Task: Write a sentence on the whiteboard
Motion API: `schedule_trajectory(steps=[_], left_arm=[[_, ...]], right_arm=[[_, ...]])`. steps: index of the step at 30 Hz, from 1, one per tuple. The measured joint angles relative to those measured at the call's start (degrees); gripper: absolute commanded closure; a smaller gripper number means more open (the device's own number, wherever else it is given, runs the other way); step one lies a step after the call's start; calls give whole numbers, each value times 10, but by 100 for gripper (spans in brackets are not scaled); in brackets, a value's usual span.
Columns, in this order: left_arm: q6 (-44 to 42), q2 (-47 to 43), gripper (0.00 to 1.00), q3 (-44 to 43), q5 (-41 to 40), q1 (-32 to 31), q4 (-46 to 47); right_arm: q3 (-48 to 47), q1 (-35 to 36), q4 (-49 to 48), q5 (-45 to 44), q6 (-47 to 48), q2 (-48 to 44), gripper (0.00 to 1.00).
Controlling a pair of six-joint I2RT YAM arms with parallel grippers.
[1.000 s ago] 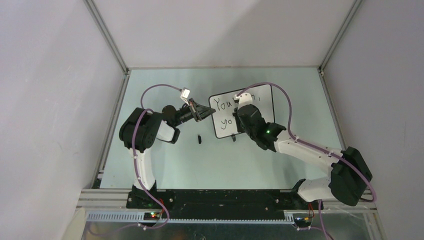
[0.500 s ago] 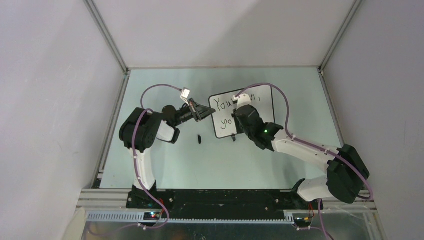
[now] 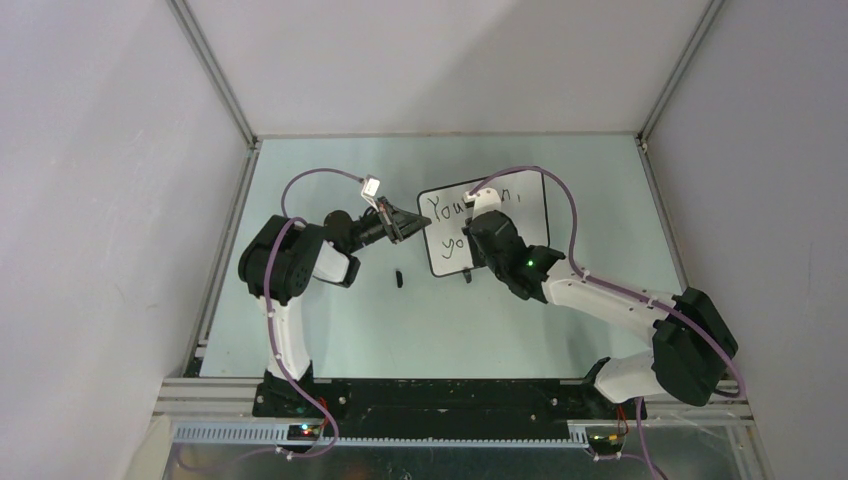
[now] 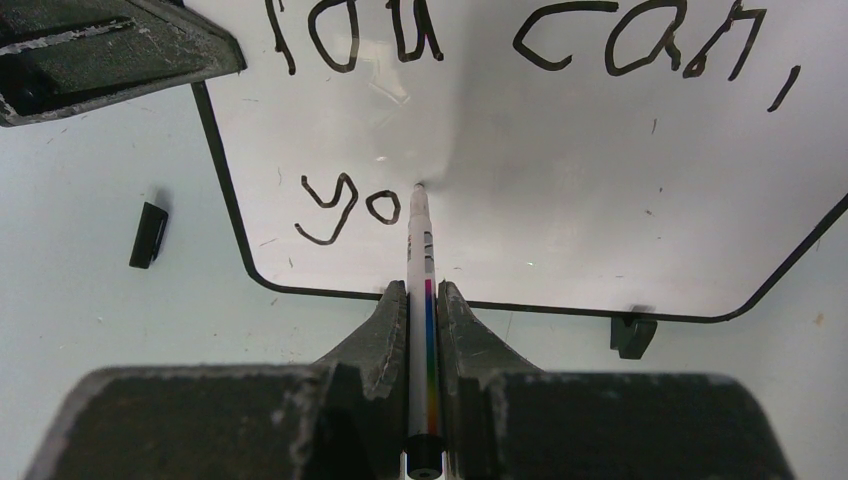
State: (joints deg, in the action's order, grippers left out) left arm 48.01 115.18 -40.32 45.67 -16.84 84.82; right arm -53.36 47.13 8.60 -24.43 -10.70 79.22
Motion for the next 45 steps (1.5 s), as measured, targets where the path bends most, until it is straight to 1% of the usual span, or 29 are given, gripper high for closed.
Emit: schedule_trajectory(steps=[25, 45], left_arm=[[0, 0, 100, 0, 0, 0, 0], [0, 0, 100, 0, 0, 0, 0]], right_arm=[[0, 17, 35, -38, -3, 8, 100], [-9, -3, 35, -17, -2, 6, 100]])
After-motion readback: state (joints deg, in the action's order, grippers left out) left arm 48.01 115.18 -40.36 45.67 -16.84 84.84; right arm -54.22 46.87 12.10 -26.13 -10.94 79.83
